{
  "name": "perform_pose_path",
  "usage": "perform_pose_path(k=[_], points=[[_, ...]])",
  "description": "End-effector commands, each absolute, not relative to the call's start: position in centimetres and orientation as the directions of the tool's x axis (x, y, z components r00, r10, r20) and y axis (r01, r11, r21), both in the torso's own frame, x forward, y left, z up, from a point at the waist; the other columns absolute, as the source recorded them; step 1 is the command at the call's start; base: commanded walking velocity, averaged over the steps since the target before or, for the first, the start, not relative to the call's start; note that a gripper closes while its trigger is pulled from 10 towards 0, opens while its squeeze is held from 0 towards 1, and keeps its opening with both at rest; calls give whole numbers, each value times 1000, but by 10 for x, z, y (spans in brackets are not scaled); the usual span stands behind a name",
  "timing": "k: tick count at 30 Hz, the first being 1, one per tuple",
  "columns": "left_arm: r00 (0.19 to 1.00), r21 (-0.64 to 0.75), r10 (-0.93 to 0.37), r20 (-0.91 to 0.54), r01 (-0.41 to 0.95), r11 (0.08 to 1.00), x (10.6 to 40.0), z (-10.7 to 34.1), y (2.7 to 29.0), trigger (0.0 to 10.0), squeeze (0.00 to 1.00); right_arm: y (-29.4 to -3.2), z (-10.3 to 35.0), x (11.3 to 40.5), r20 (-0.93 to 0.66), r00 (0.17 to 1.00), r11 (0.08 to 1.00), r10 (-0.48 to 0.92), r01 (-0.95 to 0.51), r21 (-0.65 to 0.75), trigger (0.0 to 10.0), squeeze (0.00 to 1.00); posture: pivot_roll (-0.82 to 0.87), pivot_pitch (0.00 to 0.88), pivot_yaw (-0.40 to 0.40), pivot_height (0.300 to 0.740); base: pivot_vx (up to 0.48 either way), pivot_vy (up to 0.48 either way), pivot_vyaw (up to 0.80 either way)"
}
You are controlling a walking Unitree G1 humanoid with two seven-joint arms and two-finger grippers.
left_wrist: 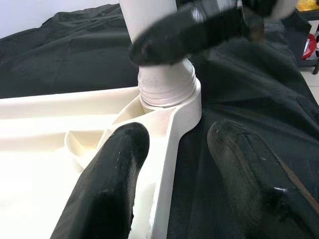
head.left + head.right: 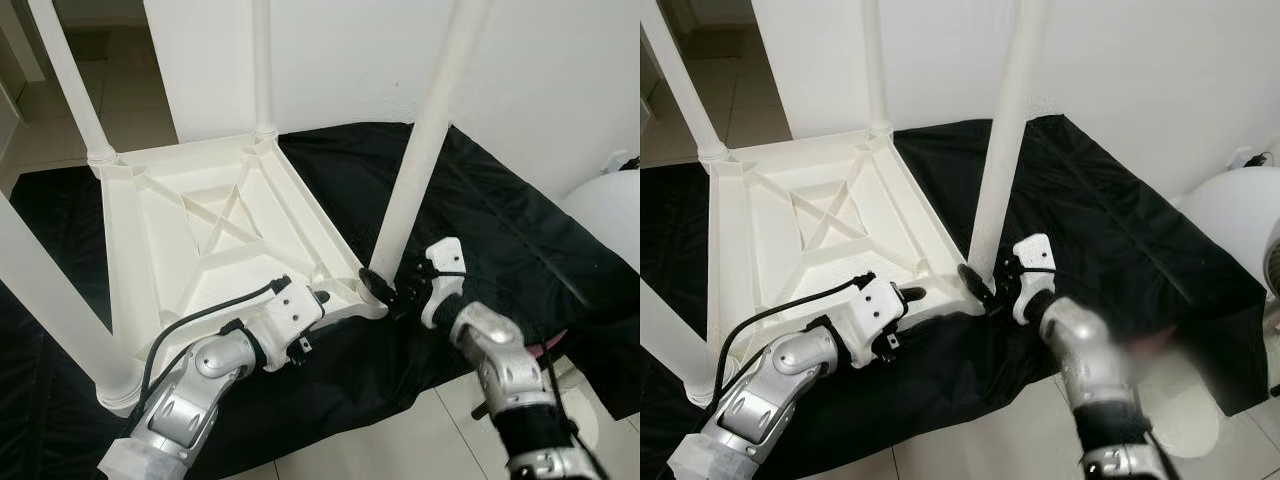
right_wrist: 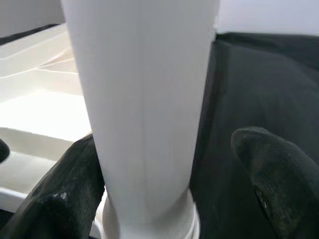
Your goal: Building children table
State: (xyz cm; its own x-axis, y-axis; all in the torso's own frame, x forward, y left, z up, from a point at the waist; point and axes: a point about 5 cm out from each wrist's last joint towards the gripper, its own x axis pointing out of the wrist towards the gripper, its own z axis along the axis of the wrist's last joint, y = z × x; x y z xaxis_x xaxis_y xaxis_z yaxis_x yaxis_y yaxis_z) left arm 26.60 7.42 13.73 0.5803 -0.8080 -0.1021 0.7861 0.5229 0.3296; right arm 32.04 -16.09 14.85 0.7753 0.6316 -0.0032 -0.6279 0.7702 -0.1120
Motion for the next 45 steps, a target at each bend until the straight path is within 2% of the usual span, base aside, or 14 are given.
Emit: perform_pose_path(k=[1,4,10,11,12,13,14,15,24,25,27,28,37,45], points=[[573,323,-812,-115,794,515,268,135,75,10000,0,-156,147,323,-37,704,696,709,-707,-128,10000,0,-48,0,-9,740,0,0,0],[577,325,-809,-111,790,519,269,136,76,10000,0,-150,148,328,-70,649,633,757,-756,-164,10000,0,-47,0,-9,740,0,0,0],[582,329,-806,-108,786,524,270,137,76,10000,0,-148,147,332,-95,620,598,779,-780,-185,9804,0,-45,0,-9,740,0,0,0],[584,329,-805,-106,784,526,271,137,76,10000,0,-148,147,334,-100,606,582,790,-790,-190,8784,0,-42,0,-11,740,0,0,0],[584,329,-805,-106,784,526,271,137,76,10000,0,-148,147,334,-100,606,582,790,-790,-190,8784,0,-42,0,-11,740,0,0,0],[585,329,-804,-104,783,527,271,138,76,10000,0,-147,147,335,-105,599,574,794,-795,-195,4314,0,-37,0,-16,740,0,0,0],[585,329,-804,-104,783,527,271,138,76,10000,0,-147,147,335,-105,599,574,794,-795,-195,4314,0,-37,0,-16,740,0,0,0],[590,329,-801,-102,780,533,271,138,76,10000,0,-148,144,336,-127,595,568,794,-799,-198,0,0,-29,0,-24,740,0,0,0],[600,326,-794,-97,773,544,270,139,78,10000,0,-161,134,335,-158,590,572,792,-807,-148,0,0,-36,12,-21,740,0,0,0],[598,326,-796,-97,775,542,270,139,78,10000,0,-162,133,335,-155,598,581,786,-801,-144,3294,0,-37,12,-18,740,0,0,0],[597,325,-796,-97,775,541,270,139,78,10000,0,-163,133,335,-153,602,586,784,-798,-142,3294,0,-39,13,-18,740,0,0,0],[594,326,-798,-99,777,538,271,139,77,10000,0,-164,132,336,-147,624,610,767,-781,-133,10000,0,-41,14,-16,740,0,0,0],[587,321,-803,-102,783,532,269,138,77,10000,0,-163,128,337,-152,741,730,654,-671,-129,10000,0,-47,26,-14,740,0,0,0],[587,318,-803,-106,785,532,268,137,78,10000,0,-145,129,330,-114,830,830,546,-554,-59,10000,0,-47,27,-14,740,0,0,0]])
